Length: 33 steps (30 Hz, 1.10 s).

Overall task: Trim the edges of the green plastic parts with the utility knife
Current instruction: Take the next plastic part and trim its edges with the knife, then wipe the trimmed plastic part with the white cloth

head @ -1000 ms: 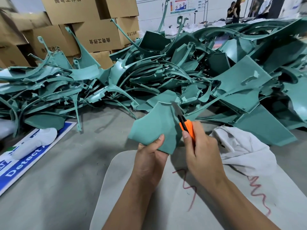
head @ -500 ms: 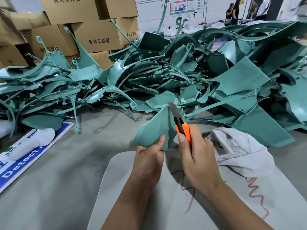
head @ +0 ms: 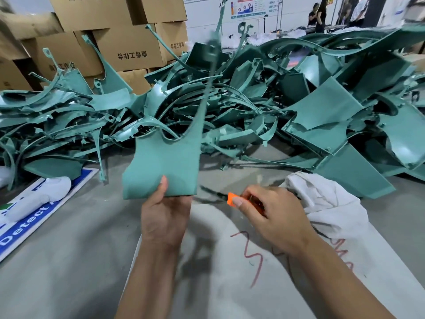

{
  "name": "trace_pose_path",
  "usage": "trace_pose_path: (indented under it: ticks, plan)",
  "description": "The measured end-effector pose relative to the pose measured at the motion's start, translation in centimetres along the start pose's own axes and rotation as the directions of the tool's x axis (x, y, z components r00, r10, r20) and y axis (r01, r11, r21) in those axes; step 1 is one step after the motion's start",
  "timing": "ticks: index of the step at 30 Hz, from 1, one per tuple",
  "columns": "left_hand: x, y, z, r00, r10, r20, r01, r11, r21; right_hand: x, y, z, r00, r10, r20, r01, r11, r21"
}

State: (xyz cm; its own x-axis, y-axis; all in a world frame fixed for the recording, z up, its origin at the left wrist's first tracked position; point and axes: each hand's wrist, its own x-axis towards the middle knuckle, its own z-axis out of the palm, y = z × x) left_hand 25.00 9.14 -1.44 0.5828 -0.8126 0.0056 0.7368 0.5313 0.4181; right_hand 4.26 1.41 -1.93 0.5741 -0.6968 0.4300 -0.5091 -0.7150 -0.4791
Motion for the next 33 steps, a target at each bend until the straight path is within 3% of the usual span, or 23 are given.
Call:
trace_pose_path:
  ticks: [1,3,5,6,7,9,11,12,15,17,18,19,20,21,22,23,26,31,33]
  plan:
    - [0.0,0.4,-0.2,1.000,0.031,0.000,-0.031,0.999,0.007,0.1,0.0,-0.1,0.999,0.005,-0.034,-0.006,0.999,-0.041]
    - [0.0,1.0,-0.5,0.998,0.058,0.013,-0.058,0.998,0.017,0.3,0.0,-0.6,0.958,-0.004,-0.288,-0.031,0.992,-0.119]
    - [-0.1,1.2,-0.5,0.998,0.047,0.050,-0.049,0.998,0.035,0.1,0.6,-1.4,0.799,0.054,-0.599,-0.178,0.973,-0.149]
    - [-0.3,1.1,-0.4,0.997,0.022,0.076,-0.026,0.998,0.049,0.1,1.1,-1.8,0.727,0.123,-0.676,-0.288,0.948,-0.137]
    - [-0.4,1.0,-0.1,0.992,-0.021,0.124,0.014,0.998,0.055,0.1,1.7,-2.2,0.696,0.213,-0.686,-0.401,0.908,-0.125]
    - [-0.8,0.6,0.4,0.961,-0.136,0.242,0.120,0.990,0.080,0.2,2.7,-2.3,0.718,0.421,-0.554,-0.597,0.782,-0.179]
    - [-1.1,0.3,0.6,0.935,-0.233,0.266,0.218,0.972,0.088,0.2,2.8,-2.2,0.742,0.575,-0.346,-0.669,0.677,-0.309]
    - [-1.2,0.4,0.6,0.924,-0.275,0.266,0.270,0.961,0.058,0.1,2.7,-2.1,0.753,0.603,-0.263,-0.658,0.677,-0.331]
    - [-1.5,0.4,0.7,0.933,-0.302,0.197,0.303,0.953,0.026,0.3,2.8,-2.0,0.829,0.517,-0.213,-0.553,0.815,-0.174]
    - [-1.4,-0.1,1.5,0.974,-0.200,0.108,0.189,0.976,0.103,0.4,3.0,-2.0,0.862,0.347,-0.371,-0.383,0.923,-0.027]
    - [-1.4,-0.5,1.8,0.994,-0.077,0.073,0.061,0.978,0.200,0.4,2.8,-2.1,0.840,0.249,-0.482,-0.265,0.964,0.037]
    - [-1.4,-1.0,1.9,0.986,0.138,0.088,-0.162,0.908,0.387,0.4,2.5,-2.1,0.806,0.180,-0.563,-0.148,0.984,0.103]
    - [-1.6,-1.2,2.2,0.910,0.351,0.220,-0.411,0.695,0.590,0.4,2.0,-2.0,0.789,0.148,-0.597,-0.053,0.983,0.175]
    - [-1.6,-1.5,2.1,0.765,0.448,0.462,-0.631,0.377,0.678,0.5,1.6,-1.8,0.800,0.144,-0.583,0.012,0.967,0.255]
    - [-1.5,-1.8,1.8,0.603,0.435,0.669,-0.767,0.086,0.636,0.6,1.3,-1.5,0.833,0.155,-0.531,0.041,0.940,0.340]
    - [-1.4,-2.3,1.6,0.518,0.379,0.767,-0.812,-0.062,0.580,0.6,1.1,-1.2,0.875,0.169,-0.454,0.043,0.906,0.421]
    - [-1.7,-3.4,1.6,0.496,0.270,0.825,-0.809,-0.202,0.553,0.8,0.7,-0.6,0.935,0.197,-0.293,0.028,0.785,0.618]
    - [-1.7,-4.6,1.3,0.521,0.024,0.854,-0.789,-0.368,0.492,1.0,1.3,-0.5,0.909,0.348,-0.231,-0.090,0.703,0.705]
    - [-1.6,-4.9,1.3,0.499,-0.010,0.867,-0.795,-0.403,0.453,1.0,0.8,-1.0,0.892,0.421,-0.162,-0.110,0.553,0.826]
